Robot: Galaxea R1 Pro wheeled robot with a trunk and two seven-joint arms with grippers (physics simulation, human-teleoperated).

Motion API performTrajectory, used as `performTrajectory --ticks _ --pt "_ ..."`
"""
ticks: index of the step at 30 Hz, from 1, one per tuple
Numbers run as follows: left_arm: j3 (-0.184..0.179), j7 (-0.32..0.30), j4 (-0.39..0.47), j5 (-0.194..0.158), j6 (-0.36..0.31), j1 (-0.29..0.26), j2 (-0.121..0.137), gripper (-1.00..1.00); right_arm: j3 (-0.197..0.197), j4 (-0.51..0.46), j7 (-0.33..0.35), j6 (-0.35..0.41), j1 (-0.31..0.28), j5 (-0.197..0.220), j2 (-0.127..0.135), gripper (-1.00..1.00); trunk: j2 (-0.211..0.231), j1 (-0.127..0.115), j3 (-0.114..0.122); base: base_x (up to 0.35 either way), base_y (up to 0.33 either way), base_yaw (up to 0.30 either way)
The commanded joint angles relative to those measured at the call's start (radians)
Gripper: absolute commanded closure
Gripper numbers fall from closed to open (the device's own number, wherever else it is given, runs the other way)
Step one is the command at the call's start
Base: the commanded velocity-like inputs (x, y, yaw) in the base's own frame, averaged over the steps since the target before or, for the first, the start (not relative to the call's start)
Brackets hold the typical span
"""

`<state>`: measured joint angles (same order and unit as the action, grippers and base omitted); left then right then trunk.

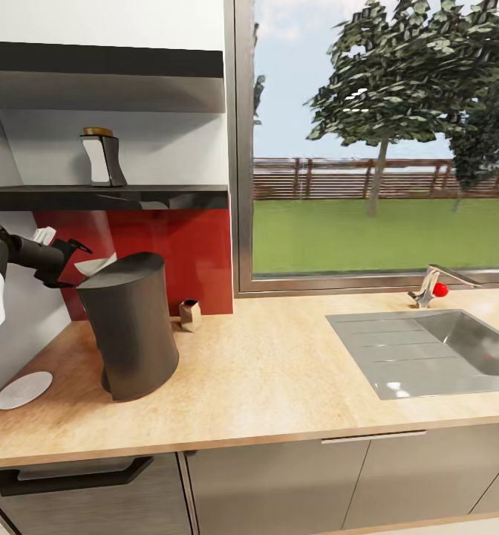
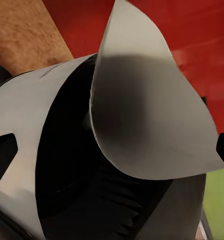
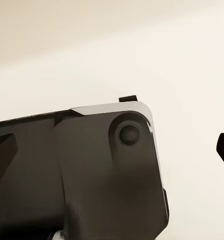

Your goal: Set up a coffee station on the kitchen countertop: keep the coffee maker on the countertop, move the bottle of coffee from the kitchen shelf to the counter next to the coffee maker, place a paper coffee filter on top of the coffee maker, put the saucer next to the coffee maker with the coffee cup on the saucer, and place the electric kettle next to the coffee maker.

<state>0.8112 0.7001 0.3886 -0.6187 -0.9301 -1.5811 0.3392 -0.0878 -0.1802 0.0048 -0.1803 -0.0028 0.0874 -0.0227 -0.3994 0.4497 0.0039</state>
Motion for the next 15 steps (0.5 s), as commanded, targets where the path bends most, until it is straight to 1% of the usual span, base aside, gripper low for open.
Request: performTrajectory --ticks 1,13,15 --pt "0.003 0.010 0.001 -0.010 -0.001 0.000 0.000 -1.00 -0.004 0.001 0.001 -0.004 0.000 0.008 0.000 -1.00 -0.001 0.000 0.000 0.000 0.000 0.000" --pt "0.006 0.007 0.001 -0.010 -0.001 -0.001 0.000 -1.00 -0.004 0.001 0.001 -0.004 0.000 0.008 -0.001 -1.00 -0.001 0.000 0.000 0.000 0.000 0.000" --pt "0.005 0.007 0.001 -0.010 -0.001 -0.001 0.000 -1.00 -0.003 0.001 0.001 -0.004 0.000 0.008 -0.001 -1.00 -0.001 0.000 0.000 -0.120 0.000 0.000"
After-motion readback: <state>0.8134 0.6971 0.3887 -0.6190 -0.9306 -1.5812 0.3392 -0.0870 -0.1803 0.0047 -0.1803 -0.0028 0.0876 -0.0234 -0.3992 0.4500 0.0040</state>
